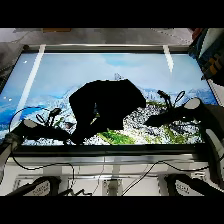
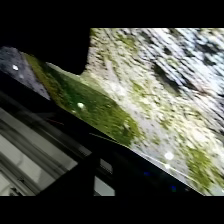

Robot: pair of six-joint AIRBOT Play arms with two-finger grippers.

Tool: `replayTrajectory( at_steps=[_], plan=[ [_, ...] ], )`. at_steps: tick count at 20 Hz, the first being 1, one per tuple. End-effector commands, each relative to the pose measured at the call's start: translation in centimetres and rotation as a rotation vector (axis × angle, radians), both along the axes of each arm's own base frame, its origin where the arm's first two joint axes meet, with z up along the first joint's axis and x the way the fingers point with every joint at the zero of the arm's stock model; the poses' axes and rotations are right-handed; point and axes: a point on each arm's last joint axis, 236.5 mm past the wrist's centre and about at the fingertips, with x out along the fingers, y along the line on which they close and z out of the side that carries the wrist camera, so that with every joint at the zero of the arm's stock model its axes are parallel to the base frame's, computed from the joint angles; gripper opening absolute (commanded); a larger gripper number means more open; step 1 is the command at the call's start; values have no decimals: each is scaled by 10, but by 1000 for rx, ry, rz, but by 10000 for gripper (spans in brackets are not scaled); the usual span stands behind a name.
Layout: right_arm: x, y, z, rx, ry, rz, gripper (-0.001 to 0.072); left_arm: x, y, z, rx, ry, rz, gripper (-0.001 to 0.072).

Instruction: Fold the clothes and pants, and hang the long-sleeved shirts on hangers.

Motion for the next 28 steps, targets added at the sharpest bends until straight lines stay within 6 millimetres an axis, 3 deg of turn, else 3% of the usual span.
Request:
replayTrajectory(
  at_steps=[1, 3, 6, 10, 13, 17, 18, 19, 22, 26, 28],
  plan=[
    [16, 45, -13, 125, 42, -212, 464, 20, -9, 23, -53, -59, 37, 14],
    [17, 59, -30, 102, 119, -292, 462, 37, -6, 46, -44, -137, 35, 13],
    [2, 78, -59, 84, 261, -322, 460, 58, -1, 85, -18, -266, 31, 13],
    [-9, 94, -78, 95, 370, -344, 453, 66, 1, 127, 10, -401, 29, 14],
    [-8, 107, -85, 144, 438, -394, 452, 65, 0, 142, 19, -449, 27, 14],
    [4, 113, -98, 141, 418, -462, 449, 65, 1, 144, 20, -454, 27, 14],
    [12, 111, -98, 143, 397, -484, 420, 65, 1, 144, 20, -454, 27, 14],
    [21, 110, -97, 141, 369, -502, 330, 65, 1, 144, 20, -454, 27, 14],
    [41, 108, -90, 149, 308, -533, 286, 65, 1, 144, 22, -456, 29, 14],
    [66, 110, -73, 171, 237, -544, 51, 69, 4, 145, 31, -471, 41, 14],
    [79, 113, -60, 177, 169, -505, 21, 76, 8, 147, 45, -498, 61, 14]
  ],
)
